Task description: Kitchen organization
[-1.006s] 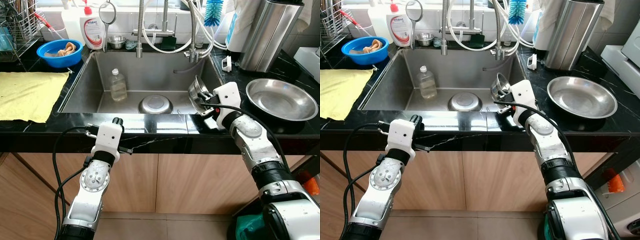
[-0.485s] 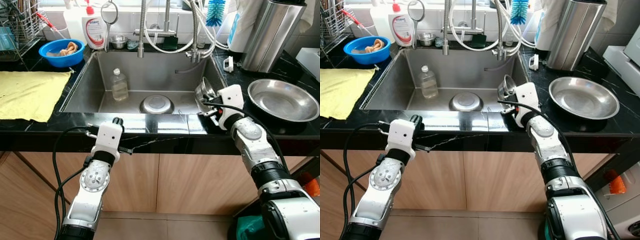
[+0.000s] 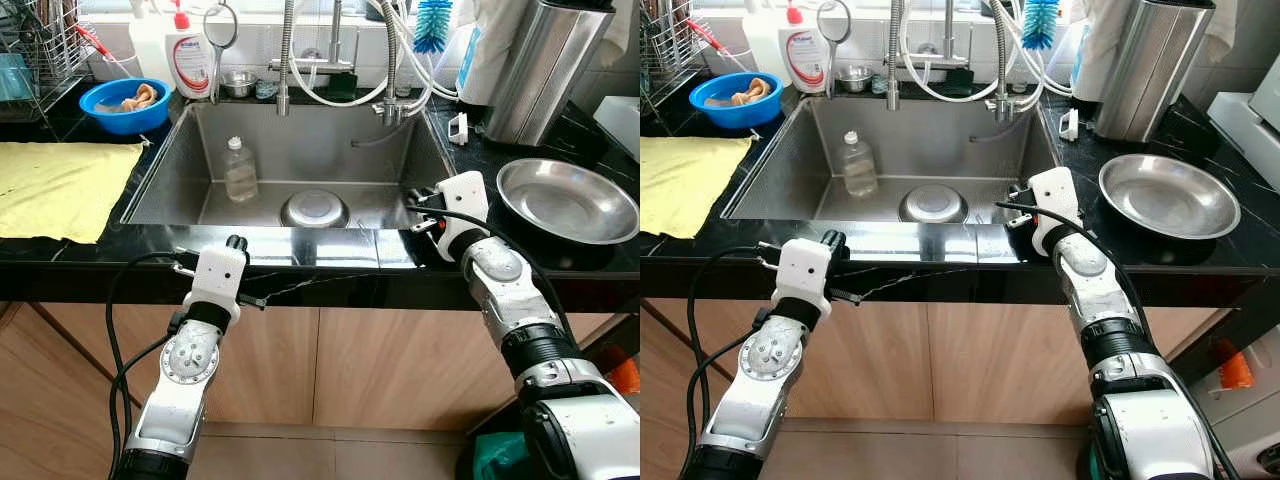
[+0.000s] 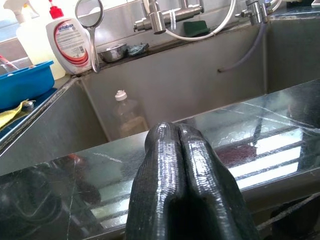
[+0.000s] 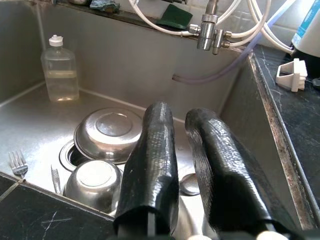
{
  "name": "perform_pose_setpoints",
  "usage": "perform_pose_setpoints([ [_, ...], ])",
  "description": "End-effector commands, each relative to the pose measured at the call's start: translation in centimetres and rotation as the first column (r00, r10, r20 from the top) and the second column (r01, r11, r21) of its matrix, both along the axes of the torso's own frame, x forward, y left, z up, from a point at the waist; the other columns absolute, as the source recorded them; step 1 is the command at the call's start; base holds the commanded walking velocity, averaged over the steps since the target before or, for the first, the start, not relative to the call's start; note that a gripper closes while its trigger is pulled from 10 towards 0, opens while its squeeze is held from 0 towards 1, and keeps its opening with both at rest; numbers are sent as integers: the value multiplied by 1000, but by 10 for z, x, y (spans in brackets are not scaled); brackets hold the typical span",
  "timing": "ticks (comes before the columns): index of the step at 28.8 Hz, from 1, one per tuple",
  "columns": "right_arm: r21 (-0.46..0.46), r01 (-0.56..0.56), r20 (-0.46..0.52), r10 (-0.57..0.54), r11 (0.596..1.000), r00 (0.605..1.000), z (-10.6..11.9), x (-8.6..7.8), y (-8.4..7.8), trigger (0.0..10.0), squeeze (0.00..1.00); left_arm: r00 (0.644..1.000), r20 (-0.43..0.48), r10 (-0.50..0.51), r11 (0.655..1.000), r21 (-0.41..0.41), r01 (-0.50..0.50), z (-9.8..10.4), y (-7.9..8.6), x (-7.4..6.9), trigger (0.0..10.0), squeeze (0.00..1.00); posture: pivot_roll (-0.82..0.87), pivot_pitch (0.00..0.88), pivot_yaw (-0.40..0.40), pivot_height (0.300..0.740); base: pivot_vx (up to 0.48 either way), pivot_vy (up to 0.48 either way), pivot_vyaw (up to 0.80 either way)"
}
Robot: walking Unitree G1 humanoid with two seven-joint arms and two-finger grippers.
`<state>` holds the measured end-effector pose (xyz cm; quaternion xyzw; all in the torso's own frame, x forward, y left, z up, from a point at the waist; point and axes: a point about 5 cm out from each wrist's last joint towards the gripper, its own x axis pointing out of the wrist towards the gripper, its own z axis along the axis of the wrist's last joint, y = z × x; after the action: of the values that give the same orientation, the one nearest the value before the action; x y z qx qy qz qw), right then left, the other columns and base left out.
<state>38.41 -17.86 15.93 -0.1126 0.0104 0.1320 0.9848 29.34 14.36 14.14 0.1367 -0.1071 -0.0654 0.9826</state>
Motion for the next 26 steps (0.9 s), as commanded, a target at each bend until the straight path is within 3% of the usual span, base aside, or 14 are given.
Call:
perform_pose_setpoints([
  [1, -5, 2, 8, -2, 1000, 1000, 1, 0, 1, 10000, 0, 1000, 16, -13, 1000, 15, 13, 5, -1, -2, 10000, 0, -82, 0, 12, 731, 0, 0, 0],
  [12, -51, 42, 74, -38, 998, 997, 19, -2, -2, 10000, 0, 1000, 13, -14, 1000, 16, 14, 5, 0, -1, 10000, 0, -94, 0, 13, 731, 0, 0, 0],
  [15, -12, 169, 156, -165, 986, 974, 38, -4, -18, 10000, 0, 1000, 11, -12, 1000, 16, 11, 4, 0, -1, 10000, 0, -98, 0, 14, 731, 0, 0, 0],
  [18, 87, 337, 234, -348, 937, 908, 58, -12, -44, 10000, 0, 1000, 8, -9, 1000, 17, 9, 4, 2, -1, 10000, 0, -105, 0, 15, 731, 0, 0, 0],
  [19, 150, 408, 223, -432, 901, 874, 62, -17, -57, 10000, 0, 1000, 7, -8, 1000, 17, 8, 3, 2, -1, 10000, 0, -110, 0, 16, 731, 0, 0, 0],
  [21, 163, 422, 219, -449, 892, 866, 62, -19, -60, 10000, 0, 1000, 7, -8, 1000, 16, 8, 3, 2, -1, 10000, 0, -110, 0, 16, 731, 0, 0, 0],
  [22, 209, 484, 196, -521, 850, 831, 62, -23, -71, 10000, 0, 1000, 6, -9, 1000, 17, 9, 3, 2, -1, 10000, 0, -115, 0, 16, 731, 0, 0, 0],
  [23, 257, 533, 170, -581, 806, 796, 60, -28, -82, 10000, 1000, 1000, 6, -10, 1000, 17, 10, 3, 2, -1, 10000, 0, -119, 0, 18, 731, 0, 0, 0],
  [25, 296, 603, 131, -657, 741, 743, 57, -35, -96, 10000, 1000, 1000, 6, -11, 1000, 17, 11, 3, 2, 0, 10000, 0, -123, 0, 18, 731, 0, 0, 0],
  [26, 288, 612, 121, -662, 736, 740, 56, -36, -97, 10000, 1000, 1000, 6, -11, 1000, 17, 11, 3, 2, 0, 10000, 0, -123, 0, 18, 731, 0, 0, 0],
])
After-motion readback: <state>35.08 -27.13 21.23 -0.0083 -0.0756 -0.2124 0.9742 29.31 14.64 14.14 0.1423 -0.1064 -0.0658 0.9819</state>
